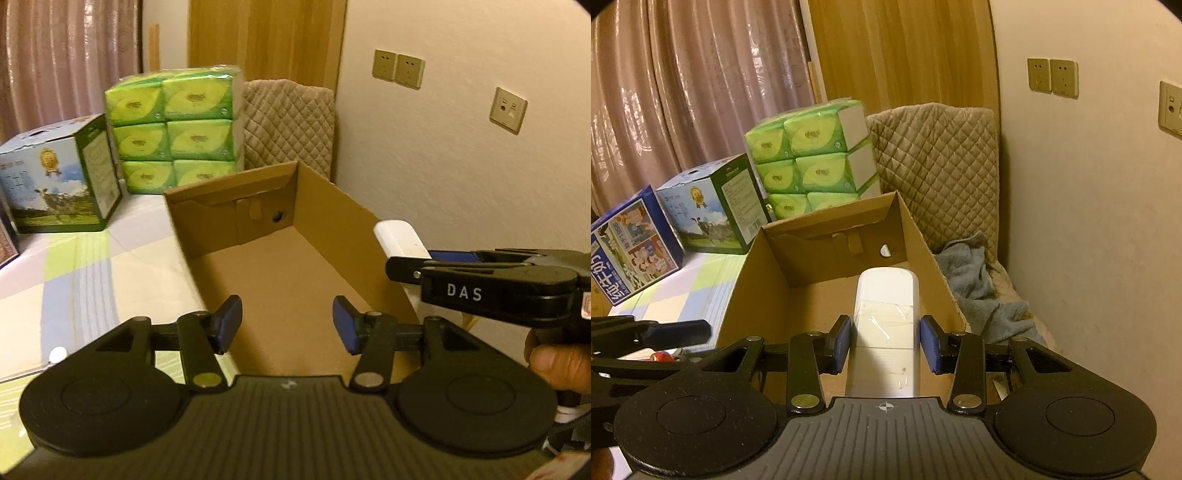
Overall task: Organize rigid objects
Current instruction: 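Carry the car and block into the cardboard box and open both tools, then move both open tools back over the remaining table objects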
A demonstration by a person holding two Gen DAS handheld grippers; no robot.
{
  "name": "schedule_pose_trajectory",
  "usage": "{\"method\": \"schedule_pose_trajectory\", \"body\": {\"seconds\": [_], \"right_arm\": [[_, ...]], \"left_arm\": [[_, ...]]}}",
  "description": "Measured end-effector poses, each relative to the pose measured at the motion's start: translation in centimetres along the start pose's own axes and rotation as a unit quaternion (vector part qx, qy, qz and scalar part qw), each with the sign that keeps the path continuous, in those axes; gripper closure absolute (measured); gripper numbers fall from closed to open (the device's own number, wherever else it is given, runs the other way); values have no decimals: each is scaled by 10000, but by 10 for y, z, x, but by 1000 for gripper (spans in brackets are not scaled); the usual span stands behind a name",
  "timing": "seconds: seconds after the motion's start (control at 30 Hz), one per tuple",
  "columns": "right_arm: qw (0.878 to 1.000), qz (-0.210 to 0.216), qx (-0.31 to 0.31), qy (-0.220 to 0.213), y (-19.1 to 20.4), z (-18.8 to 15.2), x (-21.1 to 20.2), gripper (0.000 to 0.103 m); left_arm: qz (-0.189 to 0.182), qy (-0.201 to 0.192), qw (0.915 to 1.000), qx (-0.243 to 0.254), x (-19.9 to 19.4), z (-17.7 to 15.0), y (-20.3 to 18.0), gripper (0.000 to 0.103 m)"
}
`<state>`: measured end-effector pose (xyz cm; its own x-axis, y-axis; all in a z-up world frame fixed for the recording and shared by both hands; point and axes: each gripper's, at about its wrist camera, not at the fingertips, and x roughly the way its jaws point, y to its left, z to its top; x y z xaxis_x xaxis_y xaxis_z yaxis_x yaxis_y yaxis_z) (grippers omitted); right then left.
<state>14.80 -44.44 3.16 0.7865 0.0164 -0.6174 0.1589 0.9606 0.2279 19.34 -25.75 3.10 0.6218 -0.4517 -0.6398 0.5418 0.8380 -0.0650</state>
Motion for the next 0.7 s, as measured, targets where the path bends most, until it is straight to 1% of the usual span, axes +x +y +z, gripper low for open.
{"method": "schedule_pose_trajectory", "body": {"seconds": [0.13,0.27,0.37,0.57,0.7], "right_arm": [[10000,46,42,25,-1,-2,1,66],[9999,90,50,56,1,-4,3,66],[9999,97,31,69,3,-5,5,65],[9999,97,28,66,6,-7,6,65],[9999,144,75,60,6,-7,8,64]], "left_arm": [[251,1,9996,-97,-12,-6,12,54],[370,-28,9988,-316,-24,-13,24,54],[368,-56,9983,-439,-33,-16,30,54],[371,-126,9979,-520,-44,-18,34,54],[436,-153,9975,-536,-50,-21,38,50]]}}
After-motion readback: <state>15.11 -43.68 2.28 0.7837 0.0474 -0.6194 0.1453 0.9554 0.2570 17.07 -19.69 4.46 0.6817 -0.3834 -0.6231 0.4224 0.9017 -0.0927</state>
